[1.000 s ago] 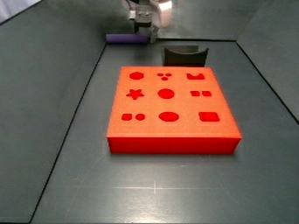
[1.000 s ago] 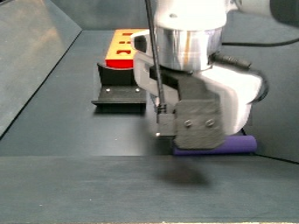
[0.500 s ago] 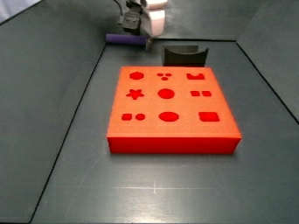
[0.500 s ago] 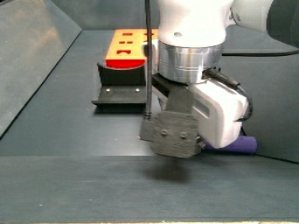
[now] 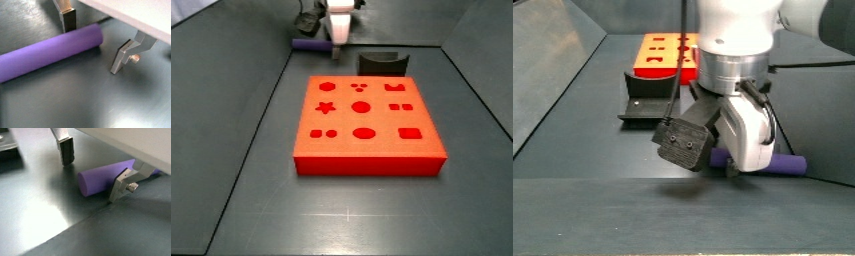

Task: Pick up the round object. Move up. Place the round object on the fixture. Regrasp the round object. Move to above the board. Insert the round object.
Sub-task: Pick up the round object.

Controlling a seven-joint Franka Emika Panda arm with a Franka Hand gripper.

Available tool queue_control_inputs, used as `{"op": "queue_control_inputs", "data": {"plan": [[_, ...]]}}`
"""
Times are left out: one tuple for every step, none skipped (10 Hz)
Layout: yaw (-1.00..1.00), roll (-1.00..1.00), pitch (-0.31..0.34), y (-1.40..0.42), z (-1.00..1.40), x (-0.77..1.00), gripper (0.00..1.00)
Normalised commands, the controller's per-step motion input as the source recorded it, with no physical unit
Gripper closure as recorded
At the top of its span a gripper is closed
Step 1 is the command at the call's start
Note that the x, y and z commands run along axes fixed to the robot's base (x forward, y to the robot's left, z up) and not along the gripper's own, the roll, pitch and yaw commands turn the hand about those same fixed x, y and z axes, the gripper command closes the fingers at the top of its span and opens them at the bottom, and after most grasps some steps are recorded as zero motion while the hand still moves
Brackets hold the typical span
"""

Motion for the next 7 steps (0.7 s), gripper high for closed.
{"op": "queue_control_inputs", "data": {"plan": [[-0.62, -0.28, -0.059, 0.00, -0.17, -0.42, 0.00], [-0.56, -0.29, -0.067, 0.00, -0.14, -0.41, 0.00], [-0.57, -0.30, -0.056, 0.00, -0.05, -0.31, 0.00], [-0.46, -0.31, -0.036, 0.09, -0.17, -0.11, 0.00], [-0.03, -0.30, -0.061, 0.12, -0.24, 0.00, 0.00], [-0.06, -0.10, 0.000, 0.01, -0.06, 0.07, 0.00], [0.00, 0.00, 0.000, 0.00, 0.00, 0.00, 1.00]]}}
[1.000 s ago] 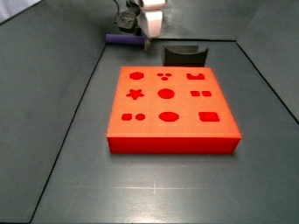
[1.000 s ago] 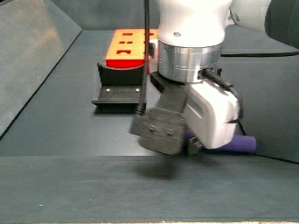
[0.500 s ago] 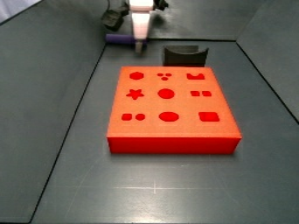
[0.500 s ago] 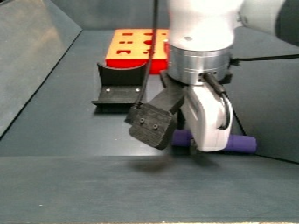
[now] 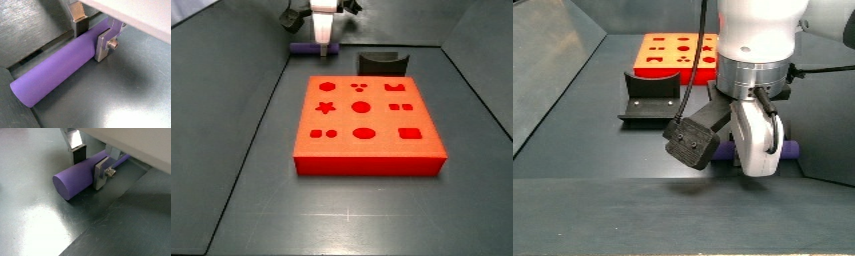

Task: Pick up the round object. Move up. Place the round object on the fixture. Regrasp the round object. Move to above the board. Insert the round object.
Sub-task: Pick up the round object, then move up.

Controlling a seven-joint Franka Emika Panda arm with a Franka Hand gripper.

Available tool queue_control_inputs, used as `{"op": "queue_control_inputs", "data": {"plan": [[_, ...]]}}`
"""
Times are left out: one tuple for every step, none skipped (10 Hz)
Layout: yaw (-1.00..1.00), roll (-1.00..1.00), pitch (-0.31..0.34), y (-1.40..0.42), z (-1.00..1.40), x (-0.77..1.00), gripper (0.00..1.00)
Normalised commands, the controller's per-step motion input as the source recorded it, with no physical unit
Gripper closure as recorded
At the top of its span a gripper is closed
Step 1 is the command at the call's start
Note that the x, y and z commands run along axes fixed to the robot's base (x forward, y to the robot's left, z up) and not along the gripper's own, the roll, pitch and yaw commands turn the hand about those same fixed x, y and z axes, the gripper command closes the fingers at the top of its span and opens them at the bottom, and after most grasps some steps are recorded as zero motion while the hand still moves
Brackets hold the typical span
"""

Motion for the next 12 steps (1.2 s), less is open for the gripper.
{"op": "queue_control_inputs", "data": {"plan": [[0.00, 0.00, 0.000, 0.00, 0.00, 0.00, 1.00], [0.00, 0.00, 0.000, 0.00, 0.00, 0.00, 1.00], [0.00, 0.00, 0.000, 0.00, 0.00, 0.00, 1.00], [0.00, 0.00, 0.000, 0.00, 0.00, 0.00, 1.00], [0.00, 0.00, 0.000, 0.00, 0.00, 0.00, 1.00], [0.00, 0.00, 0.000, 0.00, 0.00, 0.00, 1.00], [0.00, 0.00, 0.000, 0.00, 0.00, 0.00, 1.00], [0.00, 0.00, 0.000, 0.00, 0.00, 0.00, 1.00], [0.00, 0.00, 0.000, 0.00, 0.00, 0.00, 1.00], [0.00, 0.00, 0.000, 0.00, 0.00, 0.00, 1.00], [0.00, 0.00, 0.000, 0.00, 0.83, 0.00, 1.00], [0.05, 0.00, 0.035, 0.08, 0.76, -0.07, 1.00]]}}
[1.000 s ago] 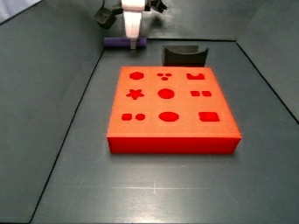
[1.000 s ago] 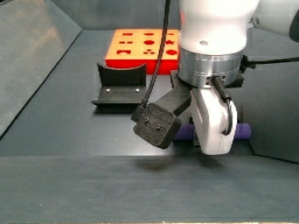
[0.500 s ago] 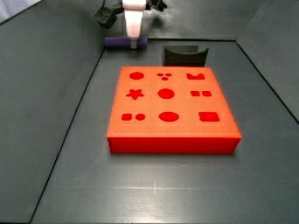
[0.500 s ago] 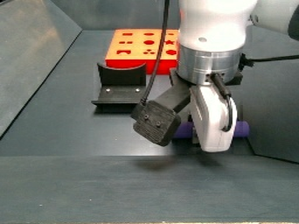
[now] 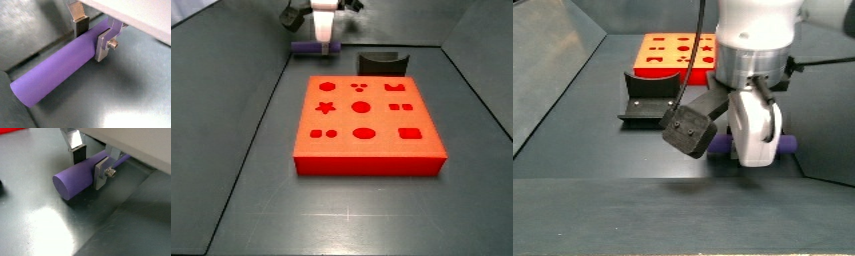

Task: Pick up the round object. Move up. Place the round object on the fixture. Regrasp the round object. Move to above the board. Insert the round object.
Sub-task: Move up, then place the round object on the fixture.

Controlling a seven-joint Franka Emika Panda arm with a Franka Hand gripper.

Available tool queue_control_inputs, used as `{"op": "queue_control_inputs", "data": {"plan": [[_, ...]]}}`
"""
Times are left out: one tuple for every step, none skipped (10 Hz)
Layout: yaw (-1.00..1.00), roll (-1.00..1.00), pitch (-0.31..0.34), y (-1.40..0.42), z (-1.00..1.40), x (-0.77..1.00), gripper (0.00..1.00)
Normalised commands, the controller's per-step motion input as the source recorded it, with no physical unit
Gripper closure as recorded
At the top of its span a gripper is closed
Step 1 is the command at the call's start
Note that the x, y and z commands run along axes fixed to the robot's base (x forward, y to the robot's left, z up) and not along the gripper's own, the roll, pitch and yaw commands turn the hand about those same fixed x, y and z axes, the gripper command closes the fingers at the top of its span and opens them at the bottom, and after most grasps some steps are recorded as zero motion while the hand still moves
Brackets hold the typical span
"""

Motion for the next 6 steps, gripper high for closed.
{"op": "queue_control_inputs", "data": {"plan": [[0.04, 0.01, 0.048, 0.06, 0.69, -0.06, 1.00], [0.01, 0.02, 0.067, 0.03, 0.53, -0.03, 1.00], [0.00, 0.04, 0.082, 0.02, 0.40, -0.02, 1.00], [0.00, 0.06, 0.093, 0.00, 0.22, -0.02, 1.00], [0.00, 0.00, 0.000, 0.00, 1.00, 0.00, 1.00], [0.00, 0.02, 0.002, 0.00, 1.00, 0.00, 1.00]]}}
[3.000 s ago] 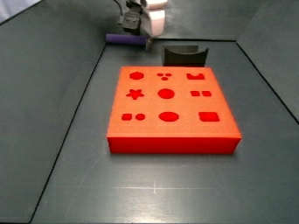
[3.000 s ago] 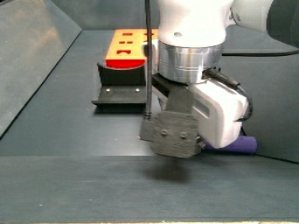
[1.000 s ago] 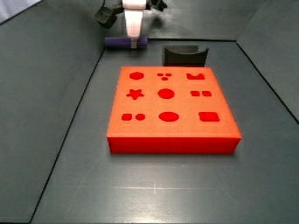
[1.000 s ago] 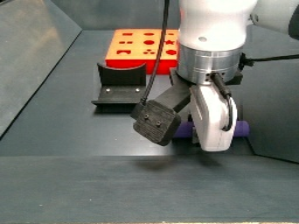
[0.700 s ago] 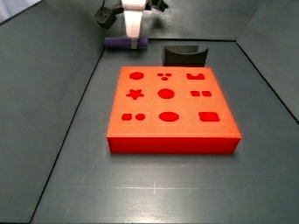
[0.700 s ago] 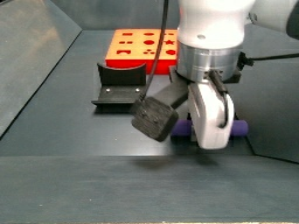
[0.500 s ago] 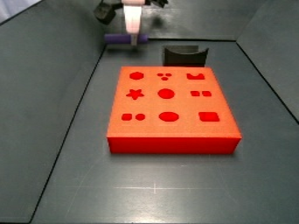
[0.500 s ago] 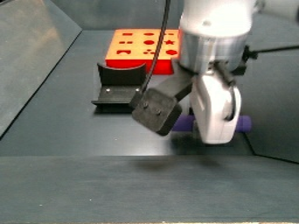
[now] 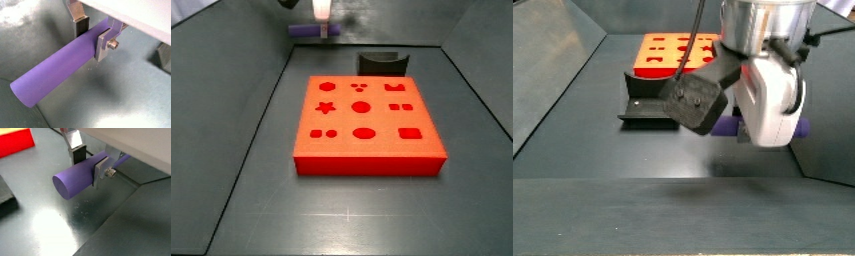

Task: Pick up the round object. Move up. Place the round object on the fixture. Regrasp the round object. Move to above the board. Insert the round object.
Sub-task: Place the round object on the fixture.

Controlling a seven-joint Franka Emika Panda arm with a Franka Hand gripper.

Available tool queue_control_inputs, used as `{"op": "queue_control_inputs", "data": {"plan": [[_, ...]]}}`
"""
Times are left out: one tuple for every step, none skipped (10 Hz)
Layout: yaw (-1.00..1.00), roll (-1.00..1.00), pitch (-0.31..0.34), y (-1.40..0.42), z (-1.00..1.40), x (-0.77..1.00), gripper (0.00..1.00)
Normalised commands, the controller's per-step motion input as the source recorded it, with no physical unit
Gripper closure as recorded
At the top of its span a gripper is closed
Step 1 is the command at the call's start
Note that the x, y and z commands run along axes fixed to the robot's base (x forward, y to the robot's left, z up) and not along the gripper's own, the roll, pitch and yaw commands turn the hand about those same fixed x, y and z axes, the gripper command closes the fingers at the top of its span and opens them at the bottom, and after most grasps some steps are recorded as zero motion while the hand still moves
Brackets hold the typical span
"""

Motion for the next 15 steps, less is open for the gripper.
{"op": "queue_control_inputs", "data": {"plan": [[-0.01, 0.03, 0.029, 0.00, 1.00, -0.01, 1.00], [-0.01, 0.05, 0.043, 0.00, 1.00, -0.02, 1.00], [-0.01, 0.06, 0.057, -0.01, 1.00, -0.02, 1.00], [0.00, 0.08, 0.077, -0.01, 1.00, -0.02, 1.00], [0.01, 0.09, 0.090, -0.01, 1.00, -0.02, 1.00], [0.01, 0.08, 0.088, -0.01, 1.00, -0.03, 1.00], [0.01, 0.07, 0.087, -0.01, 1.00, -0.03, 1.00], [0.01, 0.07, 0.084, -0.01, 0.89, -0.03, 1.00], [0.01, 0.06, 0.087, 0.00, 0.70, -0.02, 1.00], [0.01, 0.05, 0.091, 0.00, 0.56, -0.01, 1.00], [0.01, 0.05, 0.097, 0.00, 0.41, 0.00, 1.00], [0.01, 0.05, 0.106, 0.00, 0.26, 0.00, 1.00], [1.00, 0.02, -0.018, -1.00, -0.07, 0.81, 1.00], [1.00, 0.02, -0.016, -1.00, -0.11, 0.82, 1.00], [1.00, 0.03, -0.018, -1.00, -0.11, 0.90, 1.00]]}}
